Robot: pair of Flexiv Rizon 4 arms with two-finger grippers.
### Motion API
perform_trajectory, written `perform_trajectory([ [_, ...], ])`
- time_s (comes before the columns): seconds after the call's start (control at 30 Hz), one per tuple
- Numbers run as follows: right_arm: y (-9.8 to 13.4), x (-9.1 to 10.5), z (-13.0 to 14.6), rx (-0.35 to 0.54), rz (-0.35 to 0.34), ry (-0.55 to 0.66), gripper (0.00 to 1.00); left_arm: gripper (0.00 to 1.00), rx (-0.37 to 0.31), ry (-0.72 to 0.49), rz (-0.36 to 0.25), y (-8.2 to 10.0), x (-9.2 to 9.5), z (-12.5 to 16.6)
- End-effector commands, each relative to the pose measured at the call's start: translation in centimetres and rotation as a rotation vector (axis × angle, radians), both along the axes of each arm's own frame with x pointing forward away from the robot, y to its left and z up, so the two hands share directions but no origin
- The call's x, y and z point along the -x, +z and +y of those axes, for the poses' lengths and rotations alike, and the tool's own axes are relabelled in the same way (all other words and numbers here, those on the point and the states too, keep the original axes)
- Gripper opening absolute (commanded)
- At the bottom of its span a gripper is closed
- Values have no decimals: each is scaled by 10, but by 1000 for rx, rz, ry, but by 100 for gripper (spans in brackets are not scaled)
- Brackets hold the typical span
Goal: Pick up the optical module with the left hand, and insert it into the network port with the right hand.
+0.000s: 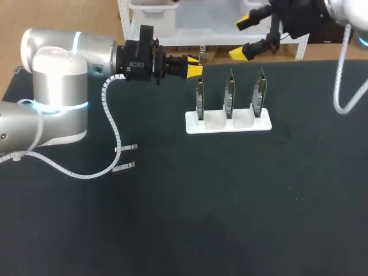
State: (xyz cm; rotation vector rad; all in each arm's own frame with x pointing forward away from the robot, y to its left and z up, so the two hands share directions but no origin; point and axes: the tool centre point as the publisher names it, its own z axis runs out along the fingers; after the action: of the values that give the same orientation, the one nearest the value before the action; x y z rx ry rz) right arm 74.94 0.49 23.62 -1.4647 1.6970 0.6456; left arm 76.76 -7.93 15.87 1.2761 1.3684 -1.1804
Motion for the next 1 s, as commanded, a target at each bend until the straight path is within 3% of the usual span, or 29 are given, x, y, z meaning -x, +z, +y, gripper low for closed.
perform_trajectory([
  [0.03,-4,-5,5,14,231,482,100,0,-1,0,0,0,-1,-1],
  [0.33,-14,-4,24,31,300,559,100,0,-1,0,0,0,-1,-1],
  [0.57,-20,-4,38,-12,307,486,100,0,-1,0,0,0,-1,-1],
  [1.0,-28,-2,38,-65,272,329,100,0,-1,0,0,0,-1,-1],
])
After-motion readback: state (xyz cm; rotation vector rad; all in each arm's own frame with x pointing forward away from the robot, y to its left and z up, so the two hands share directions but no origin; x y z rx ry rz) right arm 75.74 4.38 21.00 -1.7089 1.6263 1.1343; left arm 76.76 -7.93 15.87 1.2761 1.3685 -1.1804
